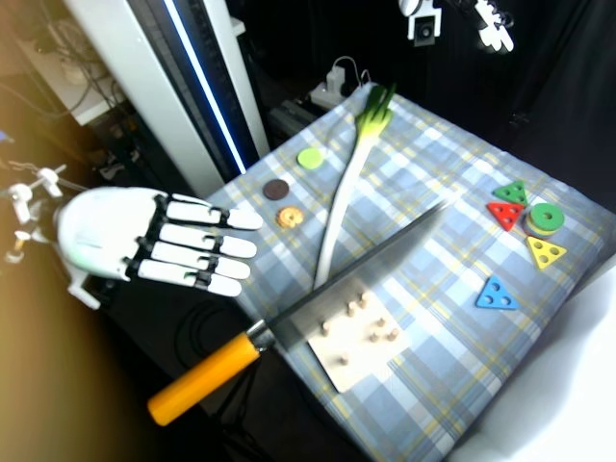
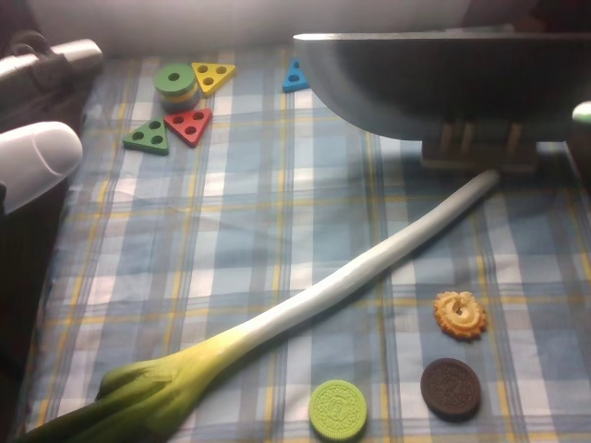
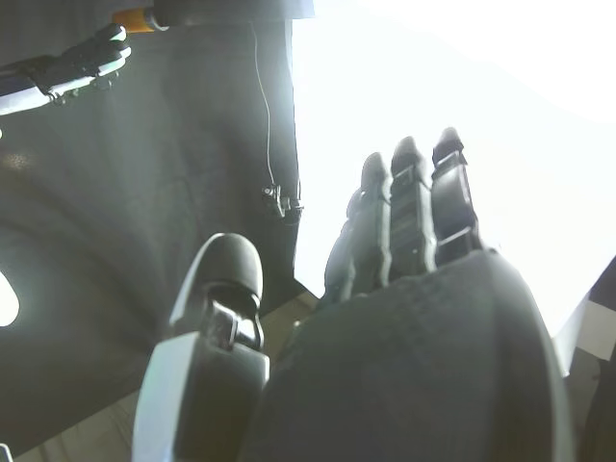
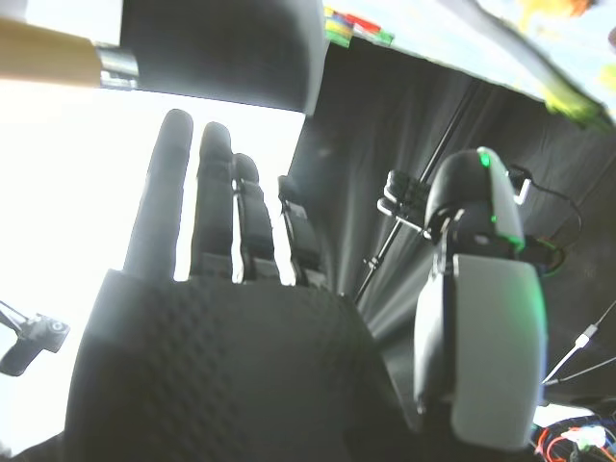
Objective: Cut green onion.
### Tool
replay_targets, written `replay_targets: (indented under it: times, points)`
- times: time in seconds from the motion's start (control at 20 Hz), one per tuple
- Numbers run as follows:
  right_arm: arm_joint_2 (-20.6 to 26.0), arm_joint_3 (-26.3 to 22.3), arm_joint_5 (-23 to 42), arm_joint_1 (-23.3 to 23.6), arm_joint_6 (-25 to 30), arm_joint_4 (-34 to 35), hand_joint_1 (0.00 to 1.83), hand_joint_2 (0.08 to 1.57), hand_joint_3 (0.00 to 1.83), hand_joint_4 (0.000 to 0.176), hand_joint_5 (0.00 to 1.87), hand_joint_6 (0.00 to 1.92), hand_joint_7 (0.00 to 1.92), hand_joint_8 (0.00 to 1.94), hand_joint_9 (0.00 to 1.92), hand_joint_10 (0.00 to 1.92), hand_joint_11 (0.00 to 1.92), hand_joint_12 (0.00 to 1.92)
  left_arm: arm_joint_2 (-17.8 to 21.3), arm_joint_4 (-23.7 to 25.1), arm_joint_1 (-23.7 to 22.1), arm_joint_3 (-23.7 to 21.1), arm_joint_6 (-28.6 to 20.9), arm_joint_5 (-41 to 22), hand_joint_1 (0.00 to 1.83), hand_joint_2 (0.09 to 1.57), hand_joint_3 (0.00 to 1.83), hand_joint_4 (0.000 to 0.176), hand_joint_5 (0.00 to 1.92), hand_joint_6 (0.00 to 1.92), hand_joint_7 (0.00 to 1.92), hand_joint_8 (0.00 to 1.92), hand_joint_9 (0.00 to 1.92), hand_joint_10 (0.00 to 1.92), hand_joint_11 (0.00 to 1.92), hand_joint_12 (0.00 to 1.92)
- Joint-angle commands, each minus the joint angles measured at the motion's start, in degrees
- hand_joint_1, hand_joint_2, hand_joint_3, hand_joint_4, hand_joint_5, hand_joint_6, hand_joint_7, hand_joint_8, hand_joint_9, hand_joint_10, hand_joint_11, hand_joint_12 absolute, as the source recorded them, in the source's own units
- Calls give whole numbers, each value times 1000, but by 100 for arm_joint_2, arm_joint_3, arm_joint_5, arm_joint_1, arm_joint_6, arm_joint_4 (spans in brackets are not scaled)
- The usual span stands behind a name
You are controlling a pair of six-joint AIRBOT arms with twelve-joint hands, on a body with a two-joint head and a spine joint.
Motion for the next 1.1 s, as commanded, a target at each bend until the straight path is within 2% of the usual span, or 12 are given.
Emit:
replay_targets:
  times: [0.0, 0.1, 0.15, 0.2, 0.25, 0.3, 0.35, 0.45, 0.55, 0.65, 0.75, 1.05]
  points:
    - [16, 27, 687, 83, 11, 118, 549, 1098, 6, 66, 305, 1, 299, 0, 224, 3, 119, 168, -35, -34, -59, 30, -35, -706, 17, 1455, 13, 9, 314, 4, 293, 3, 253, 10, 0, 669]
    - [-11, 43, 755, 156, -29, 120, 516, 1081, 0, 82, 196, 0, 141, 0, 89, 0, 57, 131, -51, -46, -59, 30, -36, -701, 0, 1453, 3, 19, 315, 1, 284, 6, 240, 10, 0, 589]
    - [-24, 56, 777, 268, -90, 123, 564, 1006, 0, 118, 92, 0, 15, 0, 4, 0, 1, 14, -56, -50, -59, 30, -36, -691, 0, 1440, 0, 43, 294, 0, 270, 0, 237, 4, 0, 568]
    - [-27, 61, 787, 332, -142, 125, 564, 1006, 0, 118, 92, 0, 15, 0, 4, 0, 1, 14, -57, -51, -59, 31, -36, -686, 0, 1440, 0, 43, 294, 0, 270, 0, 237, 4, 0, 568]
    - [-29, 61, 816, 422, -238, 134, 692, 908, 0, 136, 19, 0, 0, 0, 0, 0, 0, 0, -57, -52, -59, 36, -36, -677, 0, 1428, 0, 66, 289, 1, 272, 5, 251, 5, 0, 656]
    - [-39, 61, 889, 505, -363, 180, 692, 908, 0, 136, 19, 0, 0, 0, 0, 0, 0, 0, -59, -63, -59, 42, -35, -662, 0, 1428, 0, 66, 289, 1, 272, 5, 251, 5, 0, 656]
    - [-48, 66, 933, 544, -438, 238, 758, 875, 0, 101, 3, 0, 0, 0, 0, 0, 0, 0, -65, -73, -59, 52, -35, -642, 0, 1418, 0, 75, 294, 2, 274, 2, 255, 4, 0, 642]
    - [-118, 194, 964, 586, -472, 472, 854, 847, 0, 132, 0, 0, 0, 0, 0, 0, 0, 0, -79, -119, -67, 84, -34, -568, 0, 1394, 0, 81, 300, 3, 273, 2, 260, 3, 0, 630]
    - [-193, 419, 867, 586, -189, 656, 816, 862, 0, 115, 0, 0, 0, 0, 0, 0, 0, 0, -113, -176, -93, 136, -34, -471, 0, 1382, 0, 72, 272, 2, 225, 1, 221, 0, 0, 519]
    - [-189, 519, 679, 627, -138, 706, 850, 887, 3, 138, 0, 0, 0, 0, 0, 0, 0, 0, -117, -184, -98, 154, -34, -483, 0, 1380, 0, 75, 270, 2, 205, 1, 190, 2, 0, 446]
    - [-189, 619, 498, 752, -165, 760, 843, 869, 0, 168, 0, 0, 0, 0, 0, 0, 0, 0, -118, -184, -100, 159, -33, -495, 0, 1349, 0, 104, 266, 0, 204, 0, 187, 1, 0, 398]
    - [-252, 1050, -192, 1098, -340, 1261, 769, 904, 12, 176, 0, 0, 0, 0, 0, 0, 0, 0, -156, -160, -126, 159, -33, -454, 0, 1359, 1, 108, 267, 0, 207, 0, 200, 0, 0, 464]
